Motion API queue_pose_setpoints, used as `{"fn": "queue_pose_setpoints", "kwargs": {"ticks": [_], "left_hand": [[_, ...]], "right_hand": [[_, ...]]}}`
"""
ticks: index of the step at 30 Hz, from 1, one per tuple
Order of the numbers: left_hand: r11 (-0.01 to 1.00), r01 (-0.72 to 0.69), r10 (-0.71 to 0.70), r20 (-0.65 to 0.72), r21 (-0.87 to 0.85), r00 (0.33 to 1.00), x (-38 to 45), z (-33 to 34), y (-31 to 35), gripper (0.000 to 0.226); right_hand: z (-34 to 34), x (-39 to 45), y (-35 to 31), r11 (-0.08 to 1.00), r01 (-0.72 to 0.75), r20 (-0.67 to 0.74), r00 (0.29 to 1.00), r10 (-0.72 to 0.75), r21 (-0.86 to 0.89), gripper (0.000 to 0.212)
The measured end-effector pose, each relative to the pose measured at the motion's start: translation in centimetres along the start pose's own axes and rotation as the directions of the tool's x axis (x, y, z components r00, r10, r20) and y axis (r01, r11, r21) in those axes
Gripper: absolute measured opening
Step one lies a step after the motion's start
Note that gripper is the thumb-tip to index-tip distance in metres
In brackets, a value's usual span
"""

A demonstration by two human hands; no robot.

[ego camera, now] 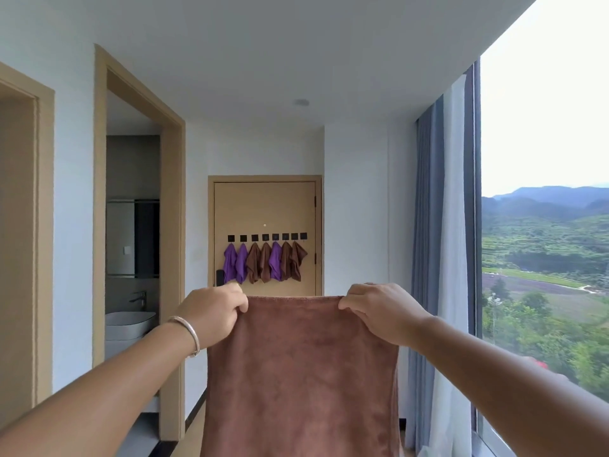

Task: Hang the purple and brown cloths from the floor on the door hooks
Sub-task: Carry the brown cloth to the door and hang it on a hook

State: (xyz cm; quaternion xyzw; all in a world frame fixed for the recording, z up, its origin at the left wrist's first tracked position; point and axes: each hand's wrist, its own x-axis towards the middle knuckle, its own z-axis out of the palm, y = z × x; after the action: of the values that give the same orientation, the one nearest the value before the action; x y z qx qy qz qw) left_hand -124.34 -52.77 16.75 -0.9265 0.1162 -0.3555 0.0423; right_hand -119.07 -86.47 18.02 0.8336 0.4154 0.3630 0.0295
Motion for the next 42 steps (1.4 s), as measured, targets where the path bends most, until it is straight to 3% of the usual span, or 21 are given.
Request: {"fn": "queue_pose_setpoints", "kwargs": {"ticks": [3, 7, 20, 34, 42], "left_hand": [[0.998, 0.066, -0.065, -0.077, 0.007, 0.995, 0.3, -0.3, -0.6, 0.017], [0.994, 0.102, -0.098, -0.08, 0.047, 0.992, 0.4, 0.1, -2.3, 0.026], [0.979, 0.153, -0.148, -0.045, 0.135, 0.988, 2.6, 6.6, -6.8, 0.04], [0.971, 0.11, -0.109, -0.019, 0.211, 0.994, 15.8, 20.4, -13.7, 0.039], [0.971, -0.113, 0.094, 0.1, 0.21, 0.991, 23.1, 27.6, -16.7, 0.051]], "right_hand": [[1.1, 0.9, -0.8, 0.999, -0.046, -0.035, 0.998, 0.045, -0.005, 0.045], [2.6, 2.4, -1.7, 0.997, -0.075, -0.077, 0.994, 0.073, -0.025, 0.051], [11.0, 9.0, -2.4, 0.974, -0.228, -0.068, 0.972, 0.226, -0.009, 0.046], [24.4, 18.5, 11.0, 0.993, -0.106, -0.084, 0.99, 0.111, 0.06, 0.051], [32.2, 23.4, 18.0, 0.981, -0.156, -0.031, 0.987, 0.161, 0.115, 0.045]]}}
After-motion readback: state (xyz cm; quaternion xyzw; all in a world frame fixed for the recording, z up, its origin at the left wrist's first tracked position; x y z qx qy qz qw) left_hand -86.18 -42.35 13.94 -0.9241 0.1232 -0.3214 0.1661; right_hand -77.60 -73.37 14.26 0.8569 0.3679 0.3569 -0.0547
